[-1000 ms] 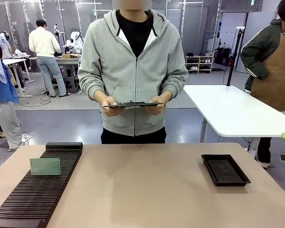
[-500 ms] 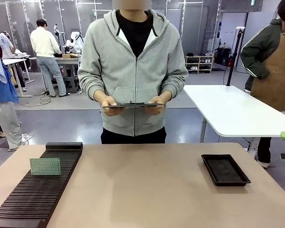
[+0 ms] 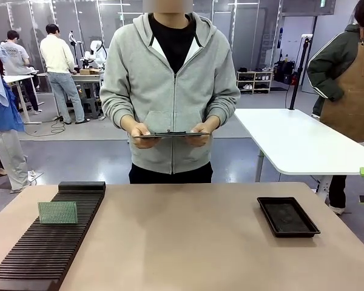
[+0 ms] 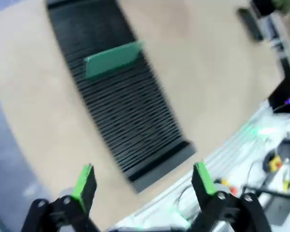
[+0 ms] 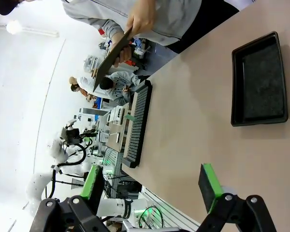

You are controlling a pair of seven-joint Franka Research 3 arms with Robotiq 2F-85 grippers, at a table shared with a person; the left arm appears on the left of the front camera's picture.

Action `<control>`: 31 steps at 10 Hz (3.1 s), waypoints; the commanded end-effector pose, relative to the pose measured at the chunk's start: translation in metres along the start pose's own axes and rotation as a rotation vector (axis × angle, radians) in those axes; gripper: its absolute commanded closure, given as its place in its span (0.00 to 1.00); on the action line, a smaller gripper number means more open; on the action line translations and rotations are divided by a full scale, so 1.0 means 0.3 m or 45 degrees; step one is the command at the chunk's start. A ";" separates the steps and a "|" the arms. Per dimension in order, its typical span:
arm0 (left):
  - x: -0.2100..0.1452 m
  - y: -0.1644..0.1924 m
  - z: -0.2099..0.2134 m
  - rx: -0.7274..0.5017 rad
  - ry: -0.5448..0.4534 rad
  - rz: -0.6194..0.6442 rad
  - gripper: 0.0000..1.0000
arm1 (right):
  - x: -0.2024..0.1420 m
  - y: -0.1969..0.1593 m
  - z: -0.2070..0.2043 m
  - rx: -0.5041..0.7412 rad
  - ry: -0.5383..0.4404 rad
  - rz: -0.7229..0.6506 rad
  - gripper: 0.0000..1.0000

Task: Inspect the PCB.
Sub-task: Pick up the Blank PCB and present it to the human.

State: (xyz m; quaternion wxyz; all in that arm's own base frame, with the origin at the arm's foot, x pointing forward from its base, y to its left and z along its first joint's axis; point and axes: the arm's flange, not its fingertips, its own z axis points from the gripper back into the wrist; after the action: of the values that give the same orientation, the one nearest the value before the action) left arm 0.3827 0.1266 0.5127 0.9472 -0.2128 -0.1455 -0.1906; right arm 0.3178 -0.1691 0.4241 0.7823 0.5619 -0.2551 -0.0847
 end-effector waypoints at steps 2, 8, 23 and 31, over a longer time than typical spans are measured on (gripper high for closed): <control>0.144 0.061 -0.080 0.255 0.324 -0.356 0.00 | -0.003 0.008 -0.009 0.020 -0.014 -0.002 0.00; 0.182 0.048 -0.134 0.234 0.355 -0.331 0.00 | -0.003 0.008 -0.009 0.020 -0.014 -0.002 0.00; 0.547 0.071 -0.576 0.011 0.622 -1.378 0.00 | -0.003 0.008 -0.009 0.020 -0.014 -0.002 0.00; 0.539 0.107 -0.689 -0.146 0.695 -1.387 0.84 | -0.003 0.008 -0.009 0.020 -0.014 -0.002 0.00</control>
State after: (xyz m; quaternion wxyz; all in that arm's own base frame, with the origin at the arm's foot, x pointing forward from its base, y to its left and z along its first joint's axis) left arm 0.5750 0.0104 0.3754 0.7145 -0.0836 0.0285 -0.6940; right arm 0.3186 -0.1683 0.4248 0.7827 0.5615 -0.2549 -0.0839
